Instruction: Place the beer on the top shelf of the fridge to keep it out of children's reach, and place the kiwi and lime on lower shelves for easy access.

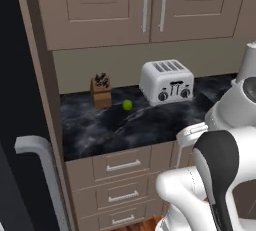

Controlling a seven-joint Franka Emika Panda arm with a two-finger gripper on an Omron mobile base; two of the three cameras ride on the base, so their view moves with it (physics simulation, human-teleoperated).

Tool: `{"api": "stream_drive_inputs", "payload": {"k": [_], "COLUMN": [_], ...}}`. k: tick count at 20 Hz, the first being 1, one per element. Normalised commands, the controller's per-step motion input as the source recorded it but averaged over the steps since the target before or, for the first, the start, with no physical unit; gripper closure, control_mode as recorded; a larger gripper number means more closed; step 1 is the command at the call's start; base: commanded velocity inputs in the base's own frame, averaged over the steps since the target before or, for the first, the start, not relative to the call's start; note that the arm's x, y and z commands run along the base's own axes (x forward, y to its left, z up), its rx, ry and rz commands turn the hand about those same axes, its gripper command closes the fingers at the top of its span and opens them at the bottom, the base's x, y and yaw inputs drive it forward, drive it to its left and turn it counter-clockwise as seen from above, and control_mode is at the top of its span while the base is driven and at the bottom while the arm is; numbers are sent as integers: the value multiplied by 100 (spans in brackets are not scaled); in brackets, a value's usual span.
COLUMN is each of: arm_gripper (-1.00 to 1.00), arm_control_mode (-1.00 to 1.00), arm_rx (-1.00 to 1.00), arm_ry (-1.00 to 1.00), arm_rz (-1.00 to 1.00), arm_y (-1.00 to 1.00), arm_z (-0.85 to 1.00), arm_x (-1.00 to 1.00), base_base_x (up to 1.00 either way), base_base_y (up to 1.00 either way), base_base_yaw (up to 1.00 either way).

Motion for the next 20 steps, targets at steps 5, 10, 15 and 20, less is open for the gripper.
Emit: {"api": "stream_drive_inputs", "payload": {"k": [5, 10, 15, 20], "arm_gripper": [-100, -100, -100, -100], "arm_control_mode": [100, -100, -100, -100], "arm_rx": [0, 0, 0, 0], "arm_ry": [0, 0, 1, 1], "arm_rz": [0, 0, 0, 0], "arm_y": [0, 0, 0, 0], "arm_z": [0, -4, -20, -31], "arm_x": [0, 41, 44, 44], "base_base_x": [75, 12, 0, 0], "base_base_y": [0, 0, 0, 0], "base_base_yaw": [0, 0, 0, 0]}}
